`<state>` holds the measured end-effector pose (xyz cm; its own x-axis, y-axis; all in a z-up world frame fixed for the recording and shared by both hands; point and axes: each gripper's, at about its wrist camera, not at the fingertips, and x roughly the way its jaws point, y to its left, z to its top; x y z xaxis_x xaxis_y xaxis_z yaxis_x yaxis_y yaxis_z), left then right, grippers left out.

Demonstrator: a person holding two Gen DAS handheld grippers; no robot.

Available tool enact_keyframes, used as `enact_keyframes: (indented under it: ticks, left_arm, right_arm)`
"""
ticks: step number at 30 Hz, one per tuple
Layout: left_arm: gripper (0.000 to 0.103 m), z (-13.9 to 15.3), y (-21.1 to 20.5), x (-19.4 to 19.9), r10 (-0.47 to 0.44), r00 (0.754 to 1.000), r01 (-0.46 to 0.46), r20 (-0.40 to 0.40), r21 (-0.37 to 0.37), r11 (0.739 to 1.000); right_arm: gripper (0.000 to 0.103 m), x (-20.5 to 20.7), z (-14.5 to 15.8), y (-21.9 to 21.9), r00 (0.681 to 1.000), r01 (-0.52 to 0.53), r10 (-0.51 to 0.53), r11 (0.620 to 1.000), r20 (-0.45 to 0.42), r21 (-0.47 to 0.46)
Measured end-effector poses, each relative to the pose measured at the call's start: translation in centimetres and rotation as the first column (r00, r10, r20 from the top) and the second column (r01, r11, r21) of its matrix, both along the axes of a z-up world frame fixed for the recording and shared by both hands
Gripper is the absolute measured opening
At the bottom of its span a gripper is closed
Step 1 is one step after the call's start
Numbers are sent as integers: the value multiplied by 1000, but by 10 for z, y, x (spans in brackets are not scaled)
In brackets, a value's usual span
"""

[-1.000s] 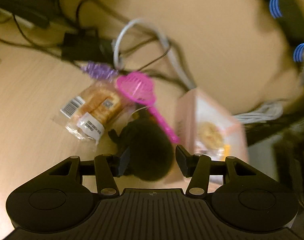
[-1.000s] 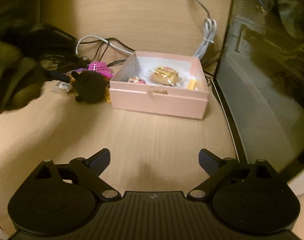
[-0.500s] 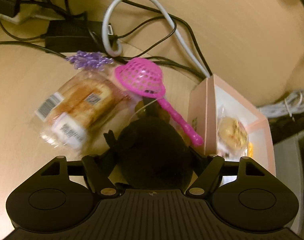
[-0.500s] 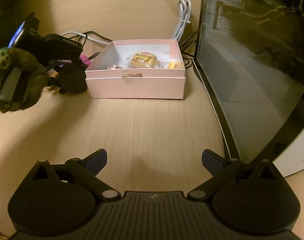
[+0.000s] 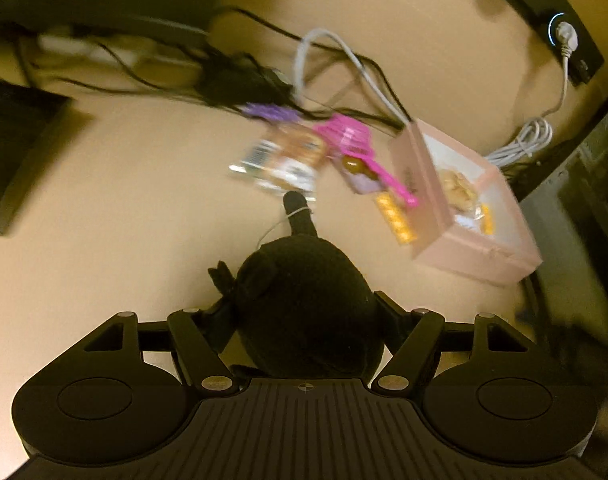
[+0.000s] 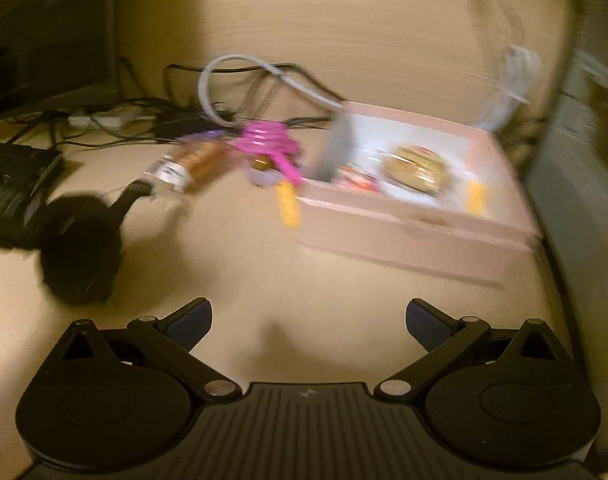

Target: Organize objects

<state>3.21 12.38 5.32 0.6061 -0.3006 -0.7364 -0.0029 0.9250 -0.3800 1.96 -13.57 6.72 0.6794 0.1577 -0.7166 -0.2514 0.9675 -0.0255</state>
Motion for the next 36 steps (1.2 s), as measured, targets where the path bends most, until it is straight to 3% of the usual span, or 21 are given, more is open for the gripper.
enact_keyframes:
  ticks: [5,11,14,16,19,20,21,25,30,31,33,36]
  left_arm:
    - [75,0,48,-30,67,998,-67,-16,-5,998]
    - [75,-5,94,-57,147,988,-148,-39,-33,988]
    - [75,-6,111,-68,179,983,-181,-45,-43,983]
    - [75,-6,123,-75,198,979,-200,-49,-44,979]
    - [75,-7,139,-82,228,972,-231,-55,-55,971]
    - [75,-7,142,-82,235,970,-238,-58,-57,970]
    - [75,-8,145,-82,237,970,-241,-60,-57,969]
    - [75,-10,148,-78,221,973,-225,-62,-71,972]
    - [75,-8,136,-66,146,988,-150,-47,-99,984]
    - [75,-8,133,-63,130,990,-135,-46,-105,985]
    - [75,-10,125,-58,102,994,-107,-48,-114,988]
    - [75,-11,114,-54,71,996,-77,-53,-129,989]
  right_arm:
    - [103,66,15,53,998,-64,62,995,25,70]
    - [103,149,14,125,995,-87,84,994,48,67]
    - [103,180,-3,160,989,-140,140,990,43,6]
    - [96,194,-18,178,988,-153,155,987,26,-56]
    - [73,210,-32,185,993,-114,114,991,-7,-70]
    - [58,214,-34,185,995,-103,102,993,-22,-64]
    - [51,216,-36,182,995,-98,96,994,-40,-54]
    - [51,200,-33,169,996,-70,68,997,-53,-20]
    - [52,128,-23,142,985,-122,126,992,-118,38]
    - [54,110,-18,135,980,-149,156,987,-127,57]
    - [75,92,-6,124,984,-155,158,987,-81,38]
    - [78,105,14,107,998,-65,65,998,-10,10]
